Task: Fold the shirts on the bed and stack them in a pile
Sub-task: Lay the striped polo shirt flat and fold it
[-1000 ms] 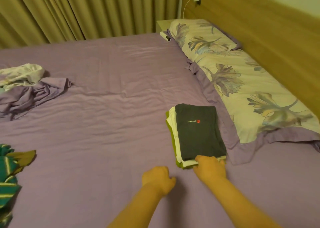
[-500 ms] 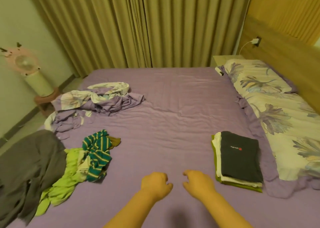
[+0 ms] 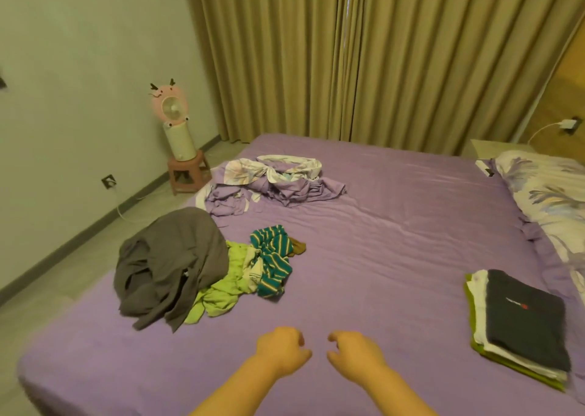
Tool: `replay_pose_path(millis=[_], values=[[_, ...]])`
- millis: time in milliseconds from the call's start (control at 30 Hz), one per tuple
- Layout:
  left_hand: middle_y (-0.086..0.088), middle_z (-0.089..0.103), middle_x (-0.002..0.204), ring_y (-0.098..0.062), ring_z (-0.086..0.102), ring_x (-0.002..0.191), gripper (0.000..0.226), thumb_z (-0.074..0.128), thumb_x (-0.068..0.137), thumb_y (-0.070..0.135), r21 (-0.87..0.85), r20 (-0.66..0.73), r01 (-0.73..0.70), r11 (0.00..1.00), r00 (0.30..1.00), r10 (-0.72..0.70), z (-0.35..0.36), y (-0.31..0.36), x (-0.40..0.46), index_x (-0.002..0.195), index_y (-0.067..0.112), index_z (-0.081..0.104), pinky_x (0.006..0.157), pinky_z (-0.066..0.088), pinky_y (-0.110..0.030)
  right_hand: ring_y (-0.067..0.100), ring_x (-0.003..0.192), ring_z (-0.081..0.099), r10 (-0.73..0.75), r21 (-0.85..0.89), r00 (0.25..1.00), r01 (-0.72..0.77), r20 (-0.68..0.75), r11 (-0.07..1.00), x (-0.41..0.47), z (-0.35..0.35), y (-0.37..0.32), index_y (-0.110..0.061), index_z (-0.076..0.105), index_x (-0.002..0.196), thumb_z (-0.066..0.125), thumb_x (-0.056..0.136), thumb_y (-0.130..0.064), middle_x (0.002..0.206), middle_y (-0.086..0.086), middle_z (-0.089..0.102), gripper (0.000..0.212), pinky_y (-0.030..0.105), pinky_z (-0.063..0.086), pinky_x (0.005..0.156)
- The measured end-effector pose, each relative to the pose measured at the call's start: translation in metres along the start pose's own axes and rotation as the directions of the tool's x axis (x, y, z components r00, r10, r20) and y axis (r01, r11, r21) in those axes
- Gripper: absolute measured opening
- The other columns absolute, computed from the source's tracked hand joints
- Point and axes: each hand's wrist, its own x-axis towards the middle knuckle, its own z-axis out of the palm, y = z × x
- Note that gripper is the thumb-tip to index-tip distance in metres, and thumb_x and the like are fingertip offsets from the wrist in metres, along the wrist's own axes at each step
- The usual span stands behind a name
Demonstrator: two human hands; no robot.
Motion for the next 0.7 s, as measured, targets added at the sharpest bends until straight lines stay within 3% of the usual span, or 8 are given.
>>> replay_pose_path(millis=[400, 700], values=[[0.001, 0.057, 0.128, -0.021, 0.054, 0.117, 0.042, 0.047, 0.091, 0.047, -0.116, -0.019, 0.009, 0.993, 1.0, -0.011, -0.006, -0.22, -0.077, 0.127, 0.027, 0.054, 0.094, 0.043, -0.03, 0.023, 0.128, 0.045, -0.065, 0.027, 0.996, 0.063, 0.058, 0.998, -0.026, 0.077, -0.193, -0.026, 0.039, 0.14, 0.046, 0.092, -0.035, 0.141, 0.002, 0.047, 0.049, 0.032, 0.038, 0.105], [0.002, 0.057, 0.128, -0.019, 0.054, 0.115, 0.039, 0.047, 0.092, 0.045, -0.168, -0.001, 0.021, 0.986, 1.0, -0.021, 0.005, -0.27, -0.074, 0.126, 0.028, 0.054, 0.095, 0.045, -0.029, 0.026, 0.128, 0.045, -0.108, 0.002, 0.989, 0.108, 0.105, 0.994, -0.015, 0.096, -0.228, -0.024, 0.04, 0.139, 0.045, 0.093, -0.033, 0.141, 0.004, 0.046, 0.047, 0.034, 0.037, 0.105]])
